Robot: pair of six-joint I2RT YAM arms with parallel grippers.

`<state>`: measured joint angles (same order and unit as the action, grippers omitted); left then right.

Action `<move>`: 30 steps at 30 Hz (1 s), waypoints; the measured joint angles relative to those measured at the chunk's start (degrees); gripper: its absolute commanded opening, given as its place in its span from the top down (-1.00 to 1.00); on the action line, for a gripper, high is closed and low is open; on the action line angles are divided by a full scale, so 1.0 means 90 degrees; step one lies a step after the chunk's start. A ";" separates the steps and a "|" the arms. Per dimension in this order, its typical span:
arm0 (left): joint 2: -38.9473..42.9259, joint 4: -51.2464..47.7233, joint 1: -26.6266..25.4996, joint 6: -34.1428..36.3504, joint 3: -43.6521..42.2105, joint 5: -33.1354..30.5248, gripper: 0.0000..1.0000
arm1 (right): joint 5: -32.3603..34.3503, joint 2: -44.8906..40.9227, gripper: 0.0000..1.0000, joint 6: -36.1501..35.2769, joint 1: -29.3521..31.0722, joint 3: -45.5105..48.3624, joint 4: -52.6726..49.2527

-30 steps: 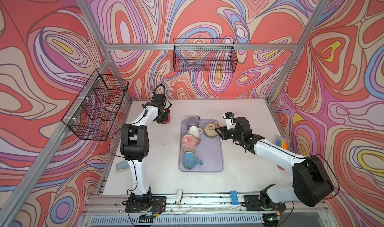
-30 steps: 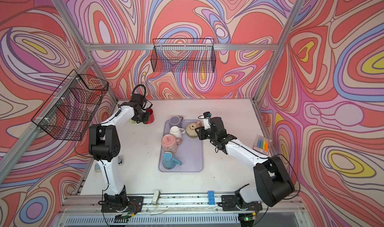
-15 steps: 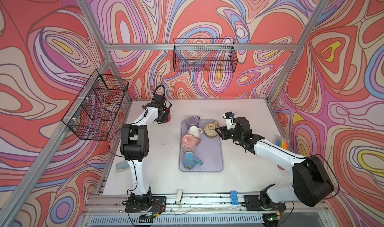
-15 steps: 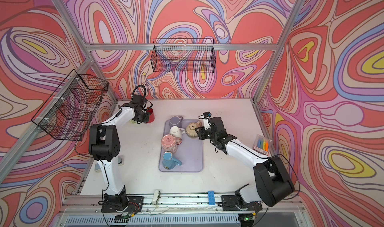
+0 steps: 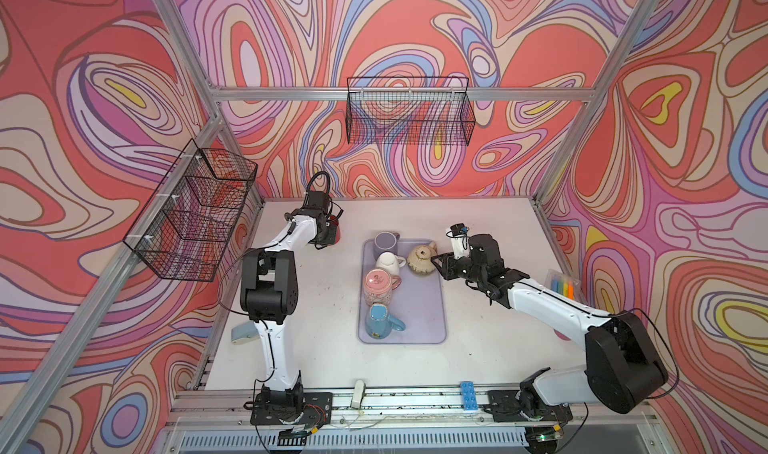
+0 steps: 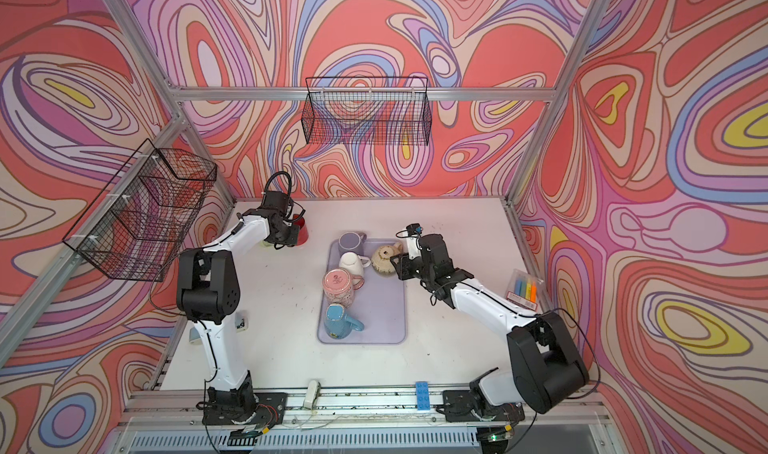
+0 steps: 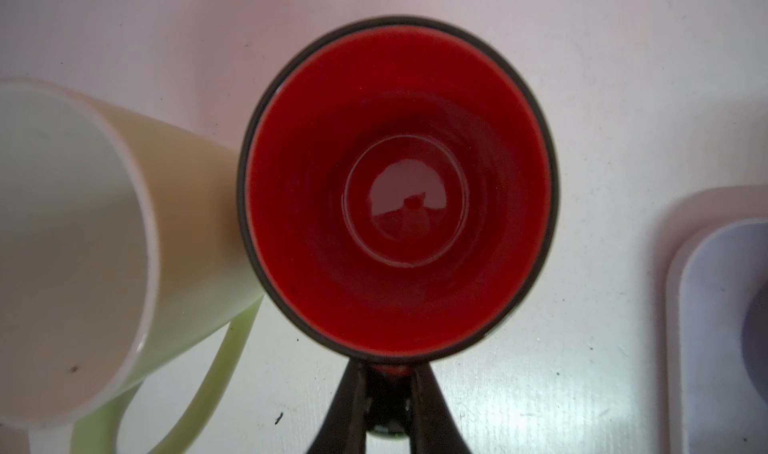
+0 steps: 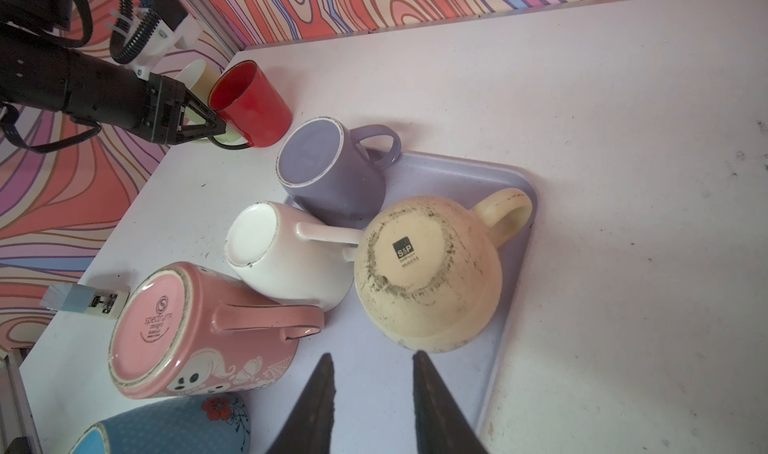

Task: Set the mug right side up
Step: 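Carry the red mug with the left gripper beside the light green mug, then lower the red mug upright onto the table and open the left gripper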

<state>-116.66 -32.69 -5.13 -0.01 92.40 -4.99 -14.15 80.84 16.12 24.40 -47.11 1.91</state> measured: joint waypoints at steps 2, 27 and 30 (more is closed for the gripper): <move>0.0002 0.0007 0.0000 0.0000 -0.0005 -0.0002 0.86 | 0.0000 0.0000 0.35 0.0000 0.0000 0.0002 0.0002; 0.0206 0.0240 0.0029 -0.0022 -0.0119 -0.0243 0.33 | -0.0002 0.0000 0.34 -0.0100 0.0000 -0.0121 -0.0306; 0.0291 0.0245 0.0029 -0.0022 -0.0119 -0.0240 0.31 | -0.0002 0.0000 0.34 -0.0117 0.0000 -0.0141 -0.0318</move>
<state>-114.04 -30.48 -4.86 -0.21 91.33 -7.16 -14.17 80.84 15.07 24.40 -48.38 -0.95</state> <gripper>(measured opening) 0.335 0.331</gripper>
